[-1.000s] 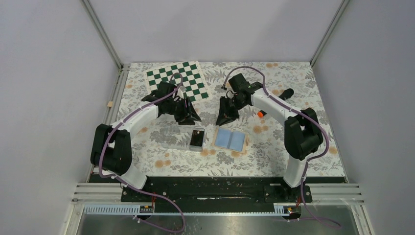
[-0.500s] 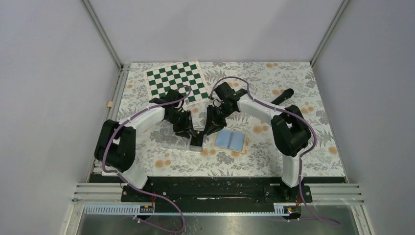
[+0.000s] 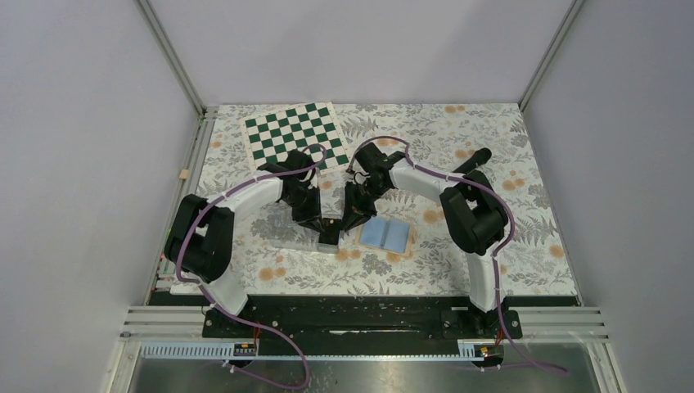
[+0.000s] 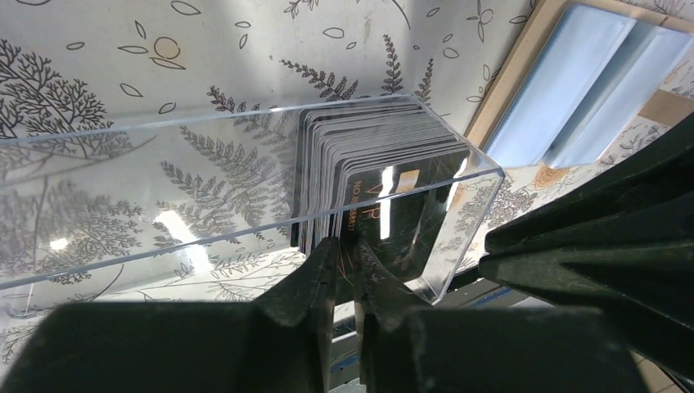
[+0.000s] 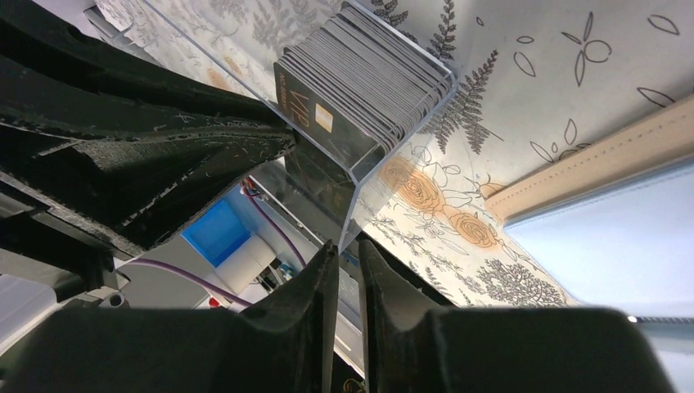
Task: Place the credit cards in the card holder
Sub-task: Pick up the credit card from the storage box.
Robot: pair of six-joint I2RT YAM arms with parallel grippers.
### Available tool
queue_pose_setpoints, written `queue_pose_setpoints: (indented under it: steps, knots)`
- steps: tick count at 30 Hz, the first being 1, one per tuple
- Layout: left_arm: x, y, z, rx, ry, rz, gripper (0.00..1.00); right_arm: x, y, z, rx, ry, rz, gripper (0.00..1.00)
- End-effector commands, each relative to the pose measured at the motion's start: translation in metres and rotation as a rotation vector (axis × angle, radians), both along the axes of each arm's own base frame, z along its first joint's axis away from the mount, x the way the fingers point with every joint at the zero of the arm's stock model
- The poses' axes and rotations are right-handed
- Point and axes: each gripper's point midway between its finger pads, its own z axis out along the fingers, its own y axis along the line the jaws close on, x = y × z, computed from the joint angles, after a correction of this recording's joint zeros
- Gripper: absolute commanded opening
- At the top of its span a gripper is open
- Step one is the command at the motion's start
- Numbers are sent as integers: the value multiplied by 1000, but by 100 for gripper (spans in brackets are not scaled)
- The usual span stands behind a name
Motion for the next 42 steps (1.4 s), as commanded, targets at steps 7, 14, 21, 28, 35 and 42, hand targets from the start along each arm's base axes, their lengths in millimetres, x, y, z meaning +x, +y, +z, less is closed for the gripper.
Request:
queue_pose_setpoints:
  steps: [7, 14, 21, 28, 35, 42]
  knots:
    - [11, -12, 9, 3, -52, -36, 4, -4, 12, 9, 44, 25, 32, 16]
    - [11, -13, 16, 27, -76, -51, 0, -5, 12, 8, 44, 33, 33, 8]
    - [12, -20, 26, -10, -94, -43, 0, -7, 11, 6, 41, 35, 35, 5]
    - [10, -18, 27, 13, -98, -55, 0, -9, 9, 5, 38, 38, 39, 5]
    - [6, -22, 24, 42, -101, -97, 0, -9, 9, 3, 37, 40, 40, 4]
    - [6, -24, 23, 91, -109, -129, 0, -10, 8, 3, 36, 44, 42, 4]
